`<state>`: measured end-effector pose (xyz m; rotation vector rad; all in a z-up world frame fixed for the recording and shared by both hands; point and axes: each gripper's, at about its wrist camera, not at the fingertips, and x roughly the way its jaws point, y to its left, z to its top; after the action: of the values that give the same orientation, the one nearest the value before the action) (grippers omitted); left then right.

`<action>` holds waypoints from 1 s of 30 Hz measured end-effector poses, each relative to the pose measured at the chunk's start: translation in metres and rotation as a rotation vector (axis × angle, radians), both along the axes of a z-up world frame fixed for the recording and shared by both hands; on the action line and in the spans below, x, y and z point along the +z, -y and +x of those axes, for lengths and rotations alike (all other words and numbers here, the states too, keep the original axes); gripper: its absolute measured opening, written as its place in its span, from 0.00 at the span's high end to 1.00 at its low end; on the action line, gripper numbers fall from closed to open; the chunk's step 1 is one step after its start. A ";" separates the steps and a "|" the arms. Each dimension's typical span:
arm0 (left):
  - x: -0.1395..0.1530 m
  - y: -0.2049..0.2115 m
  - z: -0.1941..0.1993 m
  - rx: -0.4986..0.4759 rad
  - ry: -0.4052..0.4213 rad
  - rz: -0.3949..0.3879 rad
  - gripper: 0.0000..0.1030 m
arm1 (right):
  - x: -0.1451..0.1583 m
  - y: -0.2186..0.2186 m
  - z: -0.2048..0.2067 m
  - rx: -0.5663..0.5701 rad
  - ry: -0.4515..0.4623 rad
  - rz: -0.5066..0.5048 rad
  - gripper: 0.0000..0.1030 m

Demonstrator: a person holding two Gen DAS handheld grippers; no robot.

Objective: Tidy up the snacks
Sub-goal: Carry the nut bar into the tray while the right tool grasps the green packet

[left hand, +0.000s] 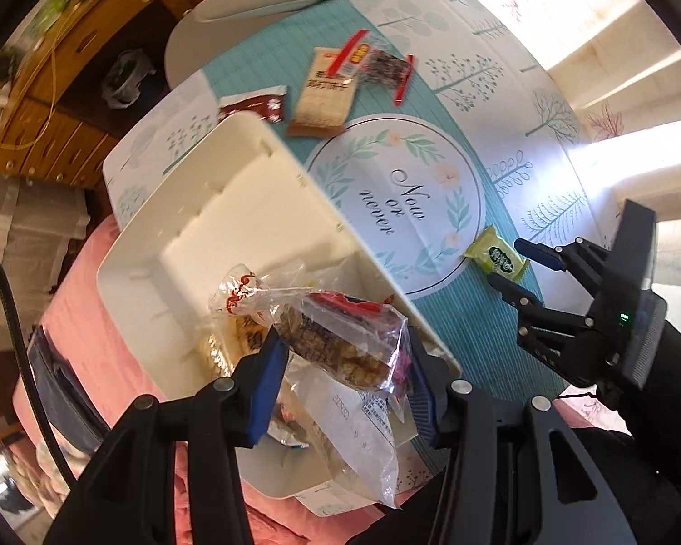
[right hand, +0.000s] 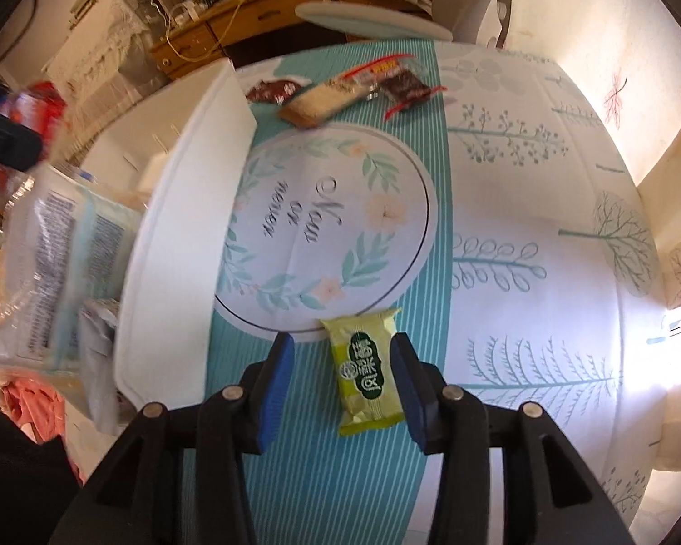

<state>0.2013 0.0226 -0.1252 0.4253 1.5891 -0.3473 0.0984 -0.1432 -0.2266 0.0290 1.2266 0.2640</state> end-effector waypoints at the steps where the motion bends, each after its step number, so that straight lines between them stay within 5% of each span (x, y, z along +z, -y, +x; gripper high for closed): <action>1: 0.001 -0.006 -0.001 0.016 0.001 -0.004 0.55 | -0.003 -0.002 0.000 0.006 -0.008 -0.011 0.56; 6: 0.001 -0.033 -0.003 0.070 0.003 -0.009 0.56 | -0.016 -0.017 -0.003 0.044 -0.002 -0.088 0.39; 8: -0.001 -0.042 -0.004 0.086 -0.003 0.001 0.73 | -0.020 -0.021 -0.002 0.044 0.000 -0.144 0.39; 14: -0.012 -0.072 -0.004 0.157 -0.035 -0.007 0.78 | -0.032 -0.023 0.003 0.008 -0.028 -0.225 0.39; 20: -0.024 -0.094 -0.008 0.204 -0.058 0.010 0.79 | -0.034 -0.020 0.007 -0.016 -0.041 -0.218 0.46; 22: -0.026 -0.101 -0.010 0.220 -0.063 0.011 0.79 | -0.032 -0.021 0.008 -0.009 -0.033 -0.217 0.60; 30: -0.027 -0.123 -0.019 0.276 -0.059 -0.029 0.79 | -0.031 -0.023 0.016 -0.027 -0.073 -0.206 0.63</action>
<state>0.1823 0.1453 -0.1520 0.1702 1.6734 -0.1724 0.1148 -0.1202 -0.2572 -0.1240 1.3200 0.1129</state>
